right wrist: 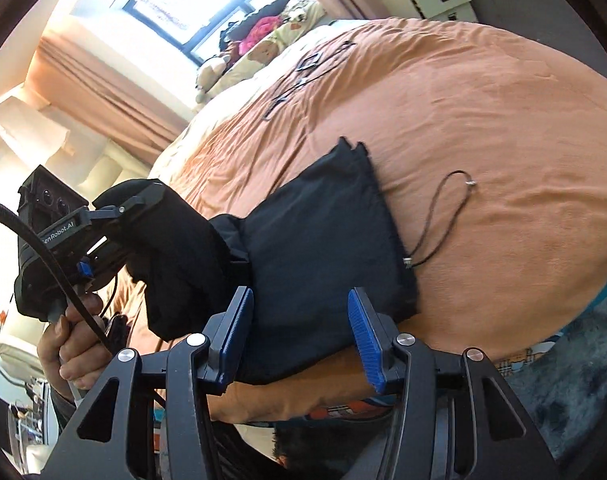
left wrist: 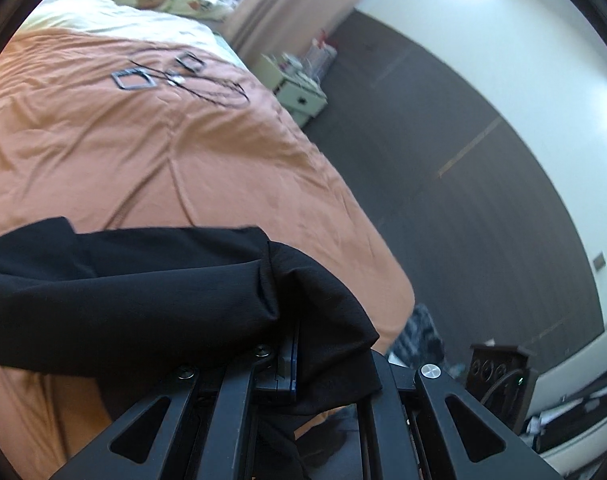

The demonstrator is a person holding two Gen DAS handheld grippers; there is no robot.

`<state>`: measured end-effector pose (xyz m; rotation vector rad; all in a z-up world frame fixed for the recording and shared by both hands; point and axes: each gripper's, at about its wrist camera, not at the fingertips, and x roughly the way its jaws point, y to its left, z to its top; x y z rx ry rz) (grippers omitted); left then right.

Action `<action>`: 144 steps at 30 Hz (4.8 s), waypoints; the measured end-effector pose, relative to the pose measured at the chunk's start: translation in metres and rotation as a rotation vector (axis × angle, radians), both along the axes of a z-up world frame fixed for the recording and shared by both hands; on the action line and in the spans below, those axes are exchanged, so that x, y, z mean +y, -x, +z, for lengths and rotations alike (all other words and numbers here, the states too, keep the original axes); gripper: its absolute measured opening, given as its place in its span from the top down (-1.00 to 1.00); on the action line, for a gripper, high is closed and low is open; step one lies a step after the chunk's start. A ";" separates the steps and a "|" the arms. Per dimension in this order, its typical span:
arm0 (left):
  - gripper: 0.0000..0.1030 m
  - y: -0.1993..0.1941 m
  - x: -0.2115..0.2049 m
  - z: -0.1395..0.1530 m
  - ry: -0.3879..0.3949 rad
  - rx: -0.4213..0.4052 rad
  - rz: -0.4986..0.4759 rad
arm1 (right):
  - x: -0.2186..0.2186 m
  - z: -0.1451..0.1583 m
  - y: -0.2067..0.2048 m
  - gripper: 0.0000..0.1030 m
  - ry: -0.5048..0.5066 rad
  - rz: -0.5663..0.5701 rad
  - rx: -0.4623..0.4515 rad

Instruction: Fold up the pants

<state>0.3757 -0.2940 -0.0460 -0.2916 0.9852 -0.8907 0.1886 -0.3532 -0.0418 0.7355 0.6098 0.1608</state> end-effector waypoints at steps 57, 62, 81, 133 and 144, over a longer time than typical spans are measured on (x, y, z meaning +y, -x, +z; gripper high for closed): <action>-0.16 0.037 0.043 -0.063 -0.198 0.088 -0.061 | -0.044 -0.032 0.005 0.08 -0.211 -0.158 0.106; -0.16 0.044 0.068 -0.072 -0.177 0.122 -0.009 | -0.045 -0.030 -0.003 0.11 -0.199 -0.186 0.085; -0.16 0.058 0.114 -0.102 -0.159 0.213 0.099 | 0.006 -0.015 0.022 0.99 -0.191 -0.118 0.008; 0.59 0.000 0.074 -0.161 0.009 0.350 0.218 | 0.000 -0.010 -0.043 0.40 0.127 0.030 0.234; 0.81 -0.002 0.093 -0.135 0.011 0.279 0.234 | 0.006 -0.015 -0.042 0.56 0.027 0.036 0.230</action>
